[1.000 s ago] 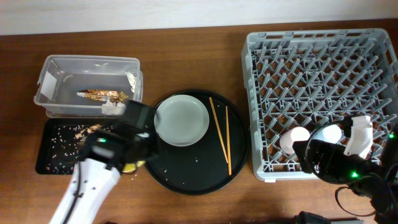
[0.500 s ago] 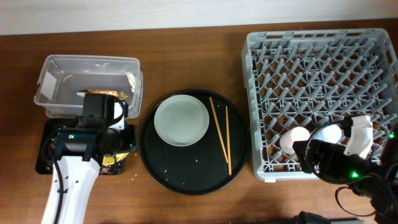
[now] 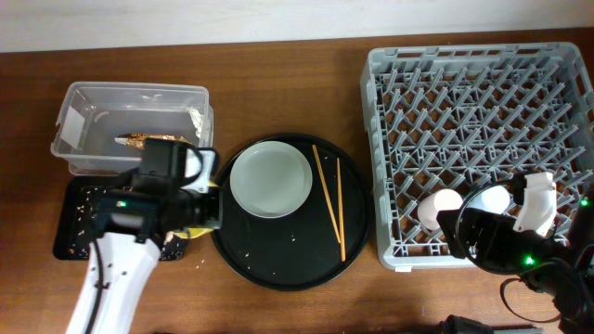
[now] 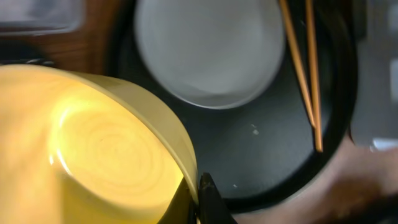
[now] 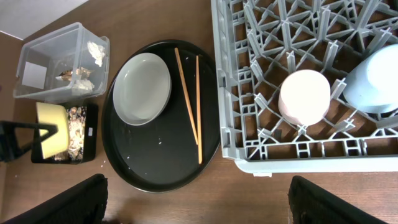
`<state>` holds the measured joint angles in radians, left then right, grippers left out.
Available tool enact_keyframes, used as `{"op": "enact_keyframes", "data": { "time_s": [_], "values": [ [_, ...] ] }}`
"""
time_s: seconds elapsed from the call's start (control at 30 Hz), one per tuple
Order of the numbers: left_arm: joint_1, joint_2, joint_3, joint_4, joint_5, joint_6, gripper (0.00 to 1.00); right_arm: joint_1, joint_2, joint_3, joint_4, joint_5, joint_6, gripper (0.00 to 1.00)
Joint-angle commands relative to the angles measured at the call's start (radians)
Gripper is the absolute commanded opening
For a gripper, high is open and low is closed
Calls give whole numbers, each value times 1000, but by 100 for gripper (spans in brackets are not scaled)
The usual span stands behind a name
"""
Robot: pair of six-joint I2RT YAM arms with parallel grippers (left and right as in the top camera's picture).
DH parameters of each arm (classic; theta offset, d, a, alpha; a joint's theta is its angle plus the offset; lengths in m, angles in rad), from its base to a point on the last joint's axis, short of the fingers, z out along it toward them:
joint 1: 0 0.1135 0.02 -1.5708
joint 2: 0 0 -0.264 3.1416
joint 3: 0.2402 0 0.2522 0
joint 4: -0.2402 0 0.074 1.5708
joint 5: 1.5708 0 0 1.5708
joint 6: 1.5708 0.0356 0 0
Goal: Sort waste into correct bins and load items into the dishwasher rack
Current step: 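Set the yellow bowl back on the round black tray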
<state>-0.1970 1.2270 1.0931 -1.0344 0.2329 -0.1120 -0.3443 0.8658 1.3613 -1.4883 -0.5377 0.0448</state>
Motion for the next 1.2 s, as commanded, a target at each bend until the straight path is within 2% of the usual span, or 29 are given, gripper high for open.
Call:
{"op": "enact_keyframes", "data": {
  "time_s": [0.0, 0.1, 0.2, 0.33, 0.4, 0.5, 0.53, 0.7, 0.73, 0.97, 1.17],
  "values": [
    [-161, 12, -16, 22, -11, -10, 0, -3, 0, 0, 3, -8, -11, 93],
    [-329, 56, -98, 106, -89, -178, 0, -3, 0, 0, 0, -8, -11, 93],
    [-435, 113, -193, 221, -120, -272, 0, -3, 0, 0, 0, -9, -11, 93],
    [-529, 205, -227, 318, -142, -335, 1, -3, 0, 0, 0, -8, -11, 94],
    [-555, 211, -227, 327, -188, -375, 5, -3, 0, 0, 0, -8, -11, 94],
    [-561, 211, -227, 330, -219, -378, 25, -3, 0, 0, 0, -8, -11, 99],
    [-561, 211, -227, 330, -222, -378, 34, -3, 0, 0, 0, -8, -11, 99],
    [-562, 206, -176, 279, -254, -377, 55, -3, 0, 0, 0, -8, -11, 99],
    [-561, 201, -144, 243, -275, -377, 99, -3, 0, 0, 0, -8, -11, 99],
    [-561, 119, 54, 20, -433, -362, 99, -3, 0, 0, -4, 3, -11, 99],
    [-561, -40, 75, -69, -600, -363, 99, -3, 0, 0, -4, 3, -11, 99]
  ]
}}
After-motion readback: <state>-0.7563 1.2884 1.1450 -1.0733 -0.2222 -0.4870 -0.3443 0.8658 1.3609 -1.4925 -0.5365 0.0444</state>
